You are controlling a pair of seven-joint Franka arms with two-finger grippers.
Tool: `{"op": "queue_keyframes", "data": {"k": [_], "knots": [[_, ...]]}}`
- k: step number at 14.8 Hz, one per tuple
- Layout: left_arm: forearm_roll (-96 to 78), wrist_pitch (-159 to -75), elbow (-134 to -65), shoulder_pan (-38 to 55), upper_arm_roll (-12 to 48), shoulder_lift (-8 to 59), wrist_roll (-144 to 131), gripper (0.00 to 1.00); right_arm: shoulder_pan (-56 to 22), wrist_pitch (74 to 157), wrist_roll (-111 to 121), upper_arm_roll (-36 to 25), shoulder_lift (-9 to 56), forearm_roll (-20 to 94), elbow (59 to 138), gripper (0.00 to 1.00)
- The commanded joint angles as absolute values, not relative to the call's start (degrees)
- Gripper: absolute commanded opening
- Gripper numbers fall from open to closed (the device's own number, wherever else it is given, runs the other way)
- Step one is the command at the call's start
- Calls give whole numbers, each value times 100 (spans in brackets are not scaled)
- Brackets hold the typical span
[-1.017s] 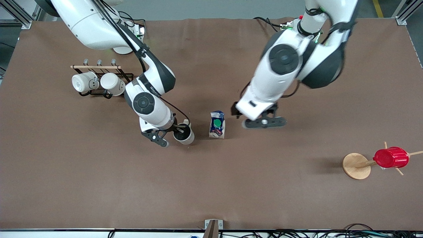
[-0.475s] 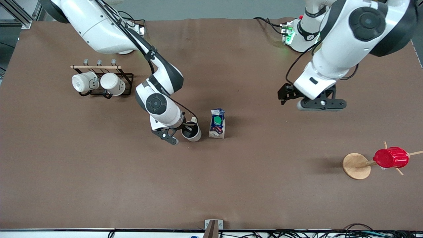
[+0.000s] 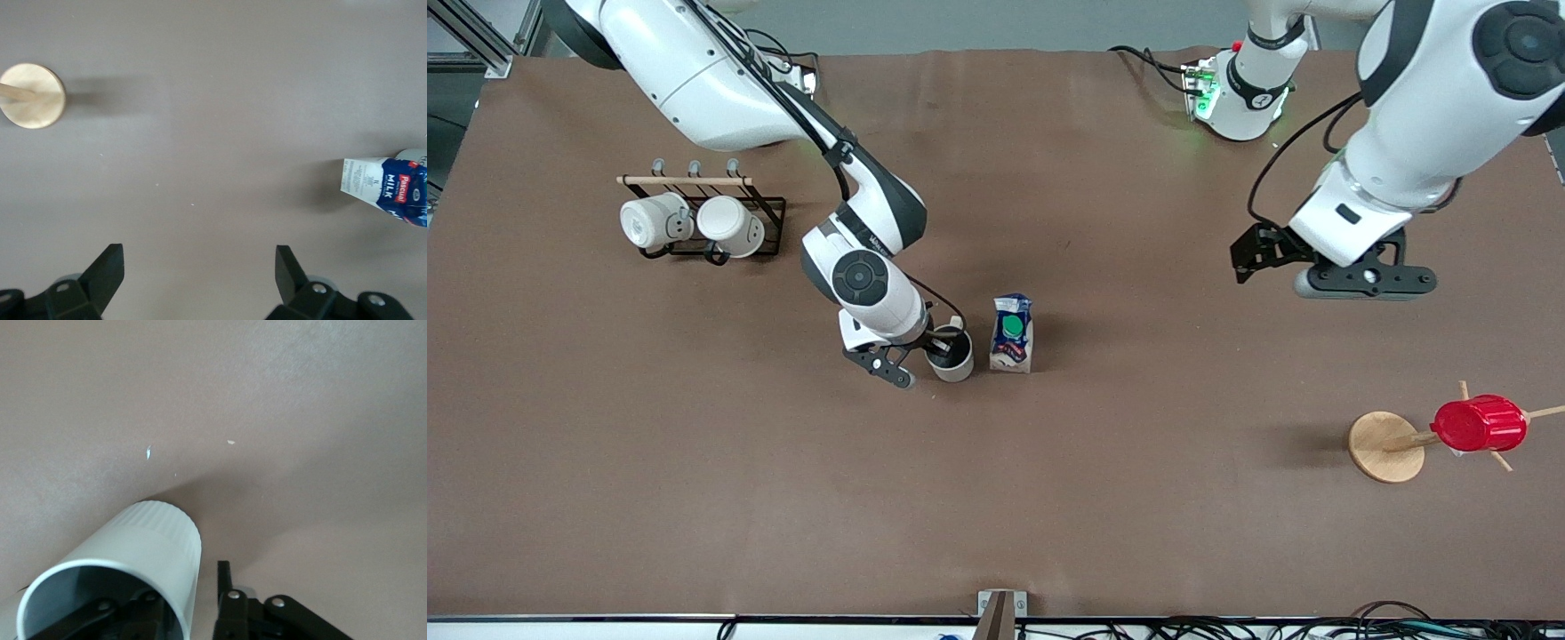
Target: Place cup and milk on table
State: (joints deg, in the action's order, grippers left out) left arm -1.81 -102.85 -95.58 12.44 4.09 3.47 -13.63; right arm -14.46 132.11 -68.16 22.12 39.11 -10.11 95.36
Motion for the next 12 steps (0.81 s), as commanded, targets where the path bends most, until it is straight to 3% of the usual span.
{"op": "queue_keyframes", "data": {"k": [1, 3, 8, 12], "knots": [[-132, -9941, -9299, 994, 422, 325, -1169, 100, -1327, 13087, -6847, 2320, 3842, -1160, 9422, 78], [-114, -9879, -9037, 879, 422, 369, -994, 100, -1074, 12650, -6838, 2539, 3492, -1169, 9343, 100], [123, -9633, -8737, 747, 475, 422, -967, 100, -284, 11261, -5875, 2628, 1884, -1169, 9202, 100], [132, -9511, -8841, 808, 466, 361, -958, 100, -88, 10592, -3583, 1436, 898, -1108, 9211, 100]]}}
